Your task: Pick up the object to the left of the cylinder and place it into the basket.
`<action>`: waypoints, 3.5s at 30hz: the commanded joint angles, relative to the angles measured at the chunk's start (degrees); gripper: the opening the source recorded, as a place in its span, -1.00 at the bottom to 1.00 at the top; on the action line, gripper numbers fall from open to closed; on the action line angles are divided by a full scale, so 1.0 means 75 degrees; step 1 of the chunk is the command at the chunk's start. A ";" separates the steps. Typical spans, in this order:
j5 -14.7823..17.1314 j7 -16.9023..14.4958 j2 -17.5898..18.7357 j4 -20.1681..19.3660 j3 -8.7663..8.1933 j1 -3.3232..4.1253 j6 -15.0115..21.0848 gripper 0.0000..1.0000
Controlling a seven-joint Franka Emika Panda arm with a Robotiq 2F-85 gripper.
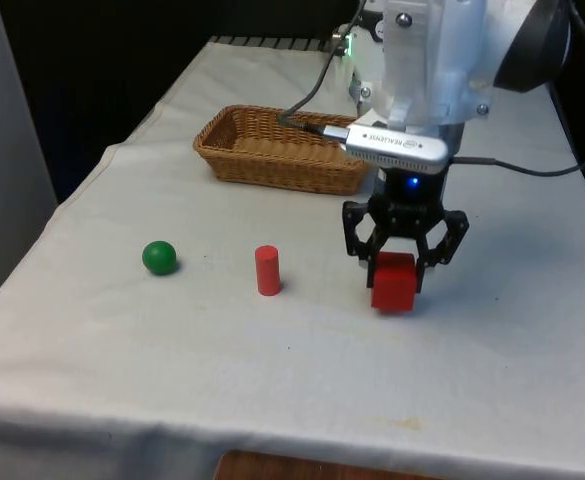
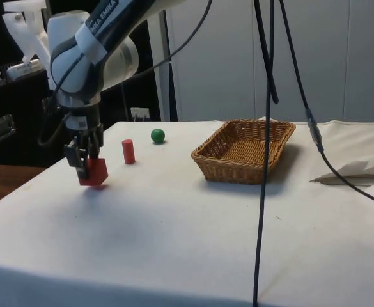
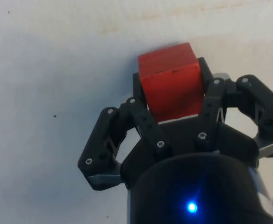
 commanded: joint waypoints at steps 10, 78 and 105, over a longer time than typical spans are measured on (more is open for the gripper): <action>-0.0061 -0.0099 -0.0596 -0.0657 -0.0130 0.0191 0.0046 -0.99; -0.1505 -0.0955 -0.4668 -0.5202 -0.0451 0.0519 0.1146 -0.99; -0.1505 -0.2108 -0.5982 -0.6998 -0.0863 0.0413 0.1864 -0.99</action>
